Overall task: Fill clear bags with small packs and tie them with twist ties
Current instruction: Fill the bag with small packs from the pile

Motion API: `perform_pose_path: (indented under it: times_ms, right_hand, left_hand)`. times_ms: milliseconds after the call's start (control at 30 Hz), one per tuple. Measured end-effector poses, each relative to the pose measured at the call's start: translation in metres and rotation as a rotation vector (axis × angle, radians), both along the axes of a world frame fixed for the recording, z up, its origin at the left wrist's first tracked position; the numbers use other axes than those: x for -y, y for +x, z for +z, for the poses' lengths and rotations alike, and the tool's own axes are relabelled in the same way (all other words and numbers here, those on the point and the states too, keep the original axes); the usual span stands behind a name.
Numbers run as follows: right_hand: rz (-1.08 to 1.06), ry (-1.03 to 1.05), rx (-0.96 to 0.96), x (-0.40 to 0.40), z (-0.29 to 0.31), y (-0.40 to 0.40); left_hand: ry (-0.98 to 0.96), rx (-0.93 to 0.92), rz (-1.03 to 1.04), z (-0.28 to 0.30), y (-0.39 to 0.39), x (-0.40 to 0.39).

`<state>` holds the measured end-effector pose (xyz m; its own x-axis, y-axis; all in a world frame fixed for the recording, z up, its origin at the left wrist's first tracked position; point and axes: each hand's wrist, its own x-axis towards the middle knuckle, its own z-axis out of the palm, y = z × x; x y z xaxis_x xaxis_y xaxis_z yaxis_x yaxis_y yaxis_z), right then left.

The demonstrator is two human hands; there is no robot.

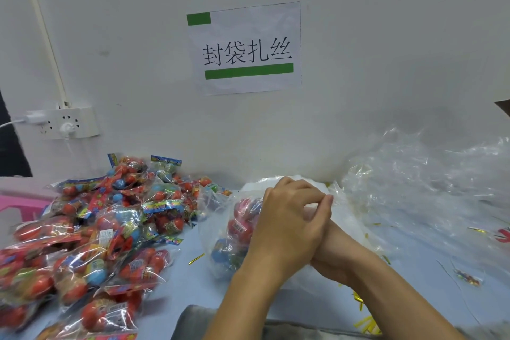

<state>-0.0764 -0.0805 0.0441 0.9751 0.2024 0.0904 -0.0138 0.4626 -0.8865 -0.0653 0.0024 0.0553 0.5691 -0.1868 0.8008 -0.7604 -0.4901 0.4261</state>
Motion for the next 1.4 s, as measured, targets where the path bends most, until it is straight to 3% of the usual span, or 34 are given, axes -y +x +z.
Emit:
perform_pose_path:
  times_ms: [67,167,267,333,433,467,567,700,800,867,1033,1400]
  right_hand:
    - [-0.002,-0.023,-0.033,-0.002,0.002,0.006]
    - [-0.120,-0.191,-0.068,0.005,0.007,0.007]
    - [-0.107,-0.344,-0.042,0.011,0.007,0.007]
    - [-0.055,-0.276,-0.043,0.009,0.003,0.006]
    - [-0.042,0.168,-0.078,-0.001,-0.010,0.008]
    - [-0.070,0.177,-0.106,0.001,-0.014,0.011]
    - [-0.071,0.143,-0.206,0.008,-0.021,0.018]
    - [0.024,0.104,-0.023,0.006,-0.020,0.017]
    - [0.128,-0.158,0.051,0.010,-0.009,0.015]
    - [0.197,-0.242,0.058,0.017,-0.006,0.016]
    - [0.233,-0.295,0.071,0.015,-0.006,0.019]
    - [0.155,-0.222,-0.006,0.013,-0.013,0.022]
  left_hand:
    - [-0.014,-0.012,0.000,0.001,0.000,-0.001]
    - [-0.024,-0.037,-0.001,0.001,0.000,-0.004]
    - [-0.027,-0.043,-0.003,0.001,0.000,-0.004]
    - [-0.017,-0.040,-0.014,0.000,-0.001,-0.001]
    - [0.021,-0.062,-0.069,-0.005,-0.002,0.006]
    - [0.041,-0.069,-0.089,-0.007,-0.002,0.007]
    - [0.070,-0.089,-0.128,-0.011,0.001,0.009]
    - [-0.063,-0.092,-0.147,-0.003,0.000,0.002]
    - [-0.126,-0.085,-0.051,0.004,0.004,-0.014]
    - [-0.034,-0.138,0.024,0.005,0.009,-0.027]
    - [0.238,-0.257,0.113,-0.003,0.014,-0.036]
    - [0.070,-0.138,-0.011,-0.005,0.013,-0.021]
